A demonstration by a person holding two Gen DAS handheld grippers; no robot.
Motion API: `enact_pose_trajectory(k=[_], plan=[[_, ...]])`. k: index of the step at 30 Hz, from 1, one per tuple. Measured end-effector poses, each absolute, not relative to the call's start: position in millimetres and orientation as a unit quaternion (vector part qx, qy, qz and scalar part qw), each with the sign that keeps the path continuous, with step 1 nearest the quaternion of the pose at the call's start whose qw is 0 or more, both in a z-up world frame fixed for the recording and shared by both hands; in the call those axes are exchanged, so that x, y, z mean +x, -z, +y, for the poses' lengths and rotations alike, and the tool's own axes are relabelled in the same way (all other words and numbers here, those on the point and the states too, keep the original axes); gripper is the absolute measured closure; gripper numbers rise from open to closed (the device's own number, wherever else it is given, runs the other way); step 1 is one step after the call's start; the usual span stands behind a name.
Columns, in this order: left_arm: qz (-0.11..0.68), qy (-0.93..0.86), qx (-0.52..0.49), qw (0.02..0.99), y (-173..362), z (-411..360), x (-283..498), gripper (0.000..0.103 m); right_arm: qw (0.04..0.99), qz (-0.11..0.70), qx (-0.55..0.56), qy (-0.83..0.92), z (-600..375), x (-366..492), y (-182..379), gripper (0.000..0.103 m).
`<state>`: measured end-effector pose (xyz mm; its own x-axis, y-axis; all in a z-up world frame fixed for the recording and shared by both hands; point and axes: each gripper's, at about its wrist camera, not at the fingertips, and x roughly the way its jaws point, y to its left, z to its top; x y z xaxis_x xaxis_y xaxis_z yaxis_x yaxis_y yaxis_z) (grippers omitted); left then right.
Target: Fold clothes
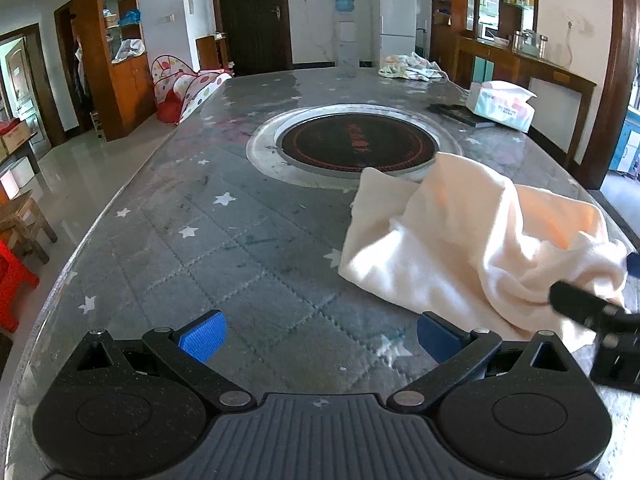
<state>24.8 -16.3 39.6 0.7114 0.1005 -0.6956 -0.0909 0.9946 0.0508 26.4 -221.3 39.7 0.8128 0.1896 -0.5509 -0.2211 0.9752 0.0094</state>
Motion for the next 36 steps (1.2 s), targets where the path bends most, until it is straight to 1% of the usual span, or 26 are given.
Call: enact_pose_trajectory(k=[5,7,9,15,16,17,19,21,22,24,25,27,28,30,33,36], plan=[[0.376,-0.055,0.003,0.925,-40,-12,28,0.0,0.955,0.279,-0.018,-0.103,-228,37,-47,0.001],[0.376,-0.055,0.003,0.925,-40,-11,29,0.0,0.953,0.28,-0.02,-0.116,-227,43,-48,0.002],[0.375,-0.056,0.002,0.925,-40,-9,30,0.0,0.951,0.281,-0.022,-0.129,-226,50,-50,0.007],[0.375,-0.056,0.0,0.925,-41,-6,33,0.0,0.937,0.291,-0.035,-0.191,-211,77,-50,0.018],[0.375,-0.056,0.0,0.925,-41,-5,34,0.0,0.933,0.296,-0.034,-0.201,-209,82,-48,0.02],[0.374,-0.057,-0.001,0.926,-41,-4,35,0.0,0.929,0.301,-0.032,-0.212,-207,88,-47,0.023],[0.373,-0.063,-0.005,0.926,-42,2,35,0.0,0.923,0.314,-0.027,-0.223,-204,99,-42,0.026],[0.371,-0.069,-0.008,0.926,-44,7,36,0.0,0.915,0.327,-0.022,-0.234,-201,108,-37,0.034],[0.371,-0.072,-0.01,0.926,-45,10,36,0.0,0.911,0.334,-0.02,-0.24,-199,112,-33,0.036],[0.369,-0.077,-0.012,0.926,-46,15,36,0.0,0.907,0.34,-0.022,-0.247,-196,115,-30,0.051],[0.368,-0.079,-0.013,0.926,-46,17,35,0.0,0.905,0.342,-0.022,-0.25,-195,116,-28,0.054],[0.365,-0.083,-0.016,0.927,-48,21,34,0.0,0.904,0.341,-0.026,-0.258,-192,115,-27,0.066],[0.363,-0.086,-0.017,0.928,-50,23,33,0.0,0.904,0.336,-0.027,-0.261,-191,112,-29,0.068],[0.358,-0.089,-0.021,0.929,-53,26,31,0.0,0.906,0.327,-0.029,-0.268,-190,105,-34,0.085],[0.349,-0.092,-0.027,0.932,-60,31,27,0.0,0.905,0.316,-0.035,-0.282,-187,93,-43,0.093],[0.338,-0.091,-0.029,0.936,-67,34,21,0.0,0.901,0.302,-0.049,-0.308,-181,76,-53,0.095]])
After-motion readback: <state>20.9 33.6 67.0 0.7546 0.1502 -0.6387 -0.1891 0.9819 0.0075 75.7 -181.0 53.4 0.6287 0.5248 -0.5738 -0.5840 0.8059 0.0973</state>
